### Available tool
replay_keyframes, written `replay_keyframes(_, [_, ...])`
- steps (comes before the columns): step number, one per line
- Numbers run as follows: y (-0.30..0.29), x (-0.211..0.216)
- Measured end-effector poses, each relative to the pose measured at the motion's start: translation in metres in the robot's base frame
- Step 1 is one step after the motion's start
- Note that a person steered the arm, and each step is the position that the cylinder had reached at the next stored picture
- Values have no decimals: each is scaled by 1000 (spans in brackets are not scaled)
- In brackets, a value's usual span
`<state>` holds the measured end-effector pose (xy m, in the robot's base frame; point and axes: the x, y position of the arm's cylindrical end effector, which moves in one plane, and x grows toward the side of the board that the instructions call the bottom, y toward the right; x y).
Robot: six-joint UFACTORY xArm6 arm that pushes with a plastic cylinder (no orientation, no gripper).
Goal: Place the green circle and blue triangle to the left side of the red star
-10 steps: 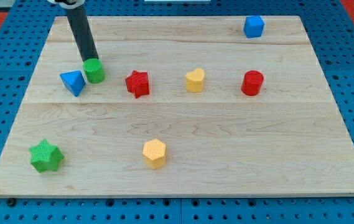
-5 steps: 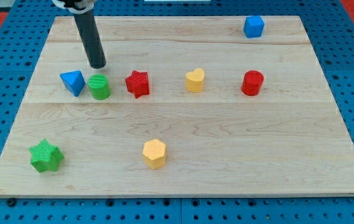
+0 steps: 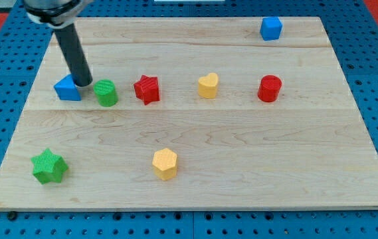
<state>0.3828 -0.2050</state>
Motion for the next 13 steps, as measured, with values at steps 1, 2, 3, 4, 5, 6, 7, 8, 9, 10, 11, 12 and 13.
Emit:
replay_keyframes(1, [-3, 1])
replay_keyframes(2, [-8, 8])
replay_keyframes(3, [2, 17])
replay_keyframes(4, [2, 38])
replay_keyframes(5, [5, 59])
replay_keyframes(6, [28, 61])
replay_keyframes(7, [35, 61])
replay_keyframes(8, [43, 61])
replay_keyframes(9, [51, 60])
replay_keyframes(10, [47, 66])
replay_keyframes(11, [27, 95])
replay_keyframes(12, [-17, 108])
replay_keyframes(13, [-32, 97])
